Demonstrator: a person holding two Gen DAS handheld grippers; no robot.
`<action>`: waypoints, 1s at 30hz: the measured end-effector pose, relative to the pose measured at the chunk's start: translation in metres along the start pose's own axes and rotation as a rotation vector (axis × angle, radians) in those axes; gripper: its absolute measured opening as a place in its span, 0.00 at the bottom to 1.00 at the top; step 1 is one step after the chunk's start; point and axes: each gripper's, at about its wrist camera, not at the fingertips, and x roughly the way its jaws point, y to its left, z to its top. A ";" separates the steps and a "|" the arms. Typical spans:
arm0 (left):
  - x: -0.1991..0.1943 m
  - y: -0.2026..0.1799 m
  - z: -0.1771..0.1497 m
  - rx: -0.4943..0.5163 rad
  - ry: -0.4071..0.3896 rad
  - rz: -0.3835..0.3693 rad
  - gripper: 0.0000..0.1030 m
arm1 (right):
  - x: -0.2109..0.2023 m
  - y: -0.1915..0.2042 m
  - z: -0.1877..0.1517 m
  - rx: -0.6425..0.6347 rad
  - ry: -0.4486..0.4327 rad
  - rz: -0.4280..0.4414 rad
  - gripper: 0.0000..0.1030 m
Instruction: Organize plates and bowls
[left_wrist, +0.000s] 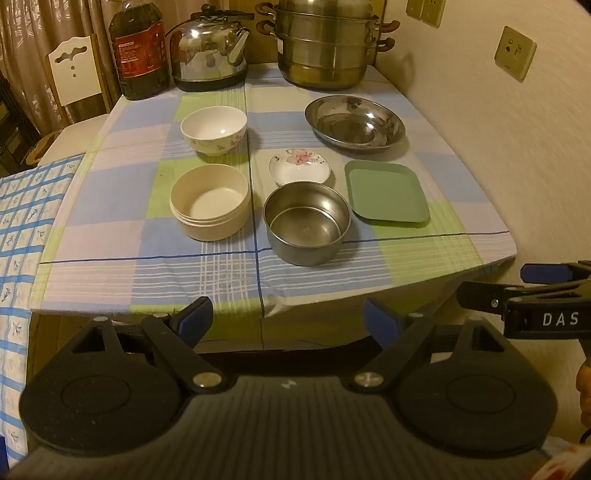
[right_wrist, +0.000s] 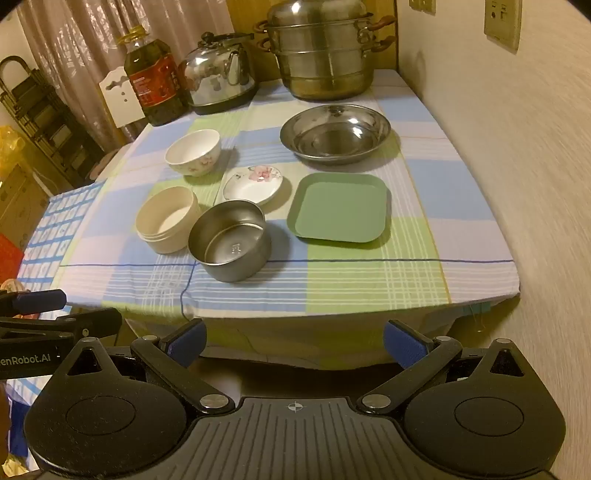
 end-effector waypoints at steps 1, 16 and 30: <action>0.000 0.000 0.000 0.000 -0.001 0.001 0.85 | 0.000 0.000 0.000 0.001 -0.001 0.002 0.99; 0.000 0.000 0.000 -0.001 0.000 0.002 0.84 | -0.001 -0.002 -0.001 0.004 -0.003 0.007 0.99; 0.001 -0.001 -0.004 -0.003 0.003 0.000 0.84 | -0.002 -0.003 -0.001 0.005 -0.003 0.009 0.99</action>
